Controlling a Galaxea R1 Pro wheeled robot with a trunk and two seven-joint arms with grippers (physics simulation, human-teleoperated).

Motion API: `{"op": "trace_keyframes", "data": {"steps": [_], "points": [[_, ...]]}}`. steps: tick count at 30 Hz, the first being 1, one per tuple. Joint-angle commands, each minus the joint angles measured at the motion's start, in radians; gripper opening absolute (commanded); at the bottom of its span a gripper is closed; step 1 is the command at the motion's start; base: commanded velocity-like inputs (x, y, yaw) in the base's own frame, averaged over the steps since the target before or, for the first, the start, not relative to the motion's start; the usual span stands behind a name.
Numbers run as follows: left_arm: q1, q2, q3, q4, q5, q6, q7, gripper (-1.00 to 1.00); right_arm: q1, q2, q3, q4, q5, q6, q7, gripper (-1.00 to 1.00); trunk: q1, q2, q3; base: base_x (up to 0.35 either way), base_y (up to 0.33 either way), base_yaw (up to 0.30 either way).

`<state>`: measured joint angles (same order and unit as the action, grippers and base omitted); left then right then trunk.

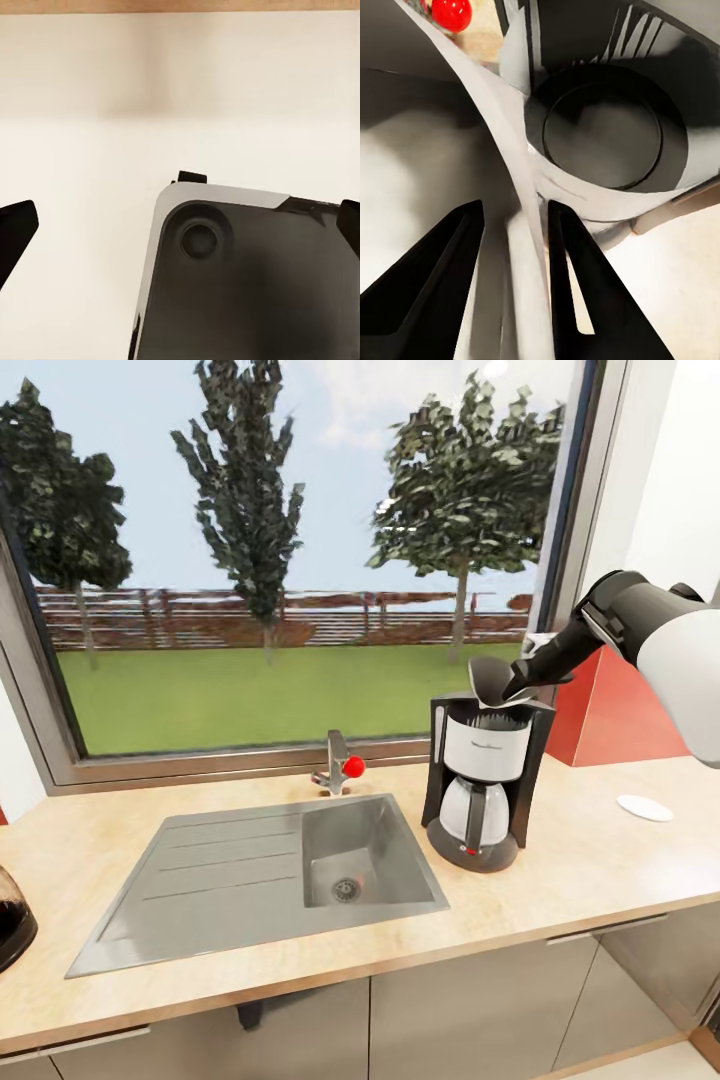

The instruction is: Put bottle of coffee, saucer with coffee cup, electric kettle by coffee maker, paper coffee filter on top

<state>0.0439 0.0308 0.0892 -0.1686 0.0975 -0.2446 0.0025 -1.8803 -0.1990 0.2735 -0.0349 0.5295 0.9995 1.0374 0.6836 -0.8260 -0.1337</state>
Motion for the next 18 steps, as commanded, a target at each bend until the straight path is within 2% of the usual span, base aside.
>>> {"op": "trace_keyframes", "data": {"steps": [1, 2, 5, 18], "points": [[0.0, 0.0, 0.0, -0.002, 0.01, -0.001, -0.001, 1.0, 0.0, 0.0, 0.061, -0.002, 0.007, 0.004, 0.039, -1.0, 0.0, -0.001, -0.001, 0.002, 0.0, 0.0], [0.0, 0.0, 0.0, -0.002, 0.01, -0.001, -0.001, 1.0, 0.0, 0.0, 0.087, -0.002, 0.008, 0.004, 0.059, -1.0, 0.0, -0.001, -0.001, 0.001, 0.0, 0.0], [0.0, 0.0, 0.0, -0.002, 0.01, -0.001, -0.001, 1.0, 0.0, -0.003, 0.116, -0.003, 0.01, 0.004, 0.097, -1.0, 0.0, -0.001, -0.001, 0.0, 0.0, 0.0], [0.0, 0.0, 0.0, -0.002, 0.01, -0.001, -0.001, 1.0, 0.0, -0.018, 0.136, -0.006, 0.012, 0.004, 0.128, -1.0, 0.0, -0.001, -0.001, 0.096, -0.025, 0.0]]}}
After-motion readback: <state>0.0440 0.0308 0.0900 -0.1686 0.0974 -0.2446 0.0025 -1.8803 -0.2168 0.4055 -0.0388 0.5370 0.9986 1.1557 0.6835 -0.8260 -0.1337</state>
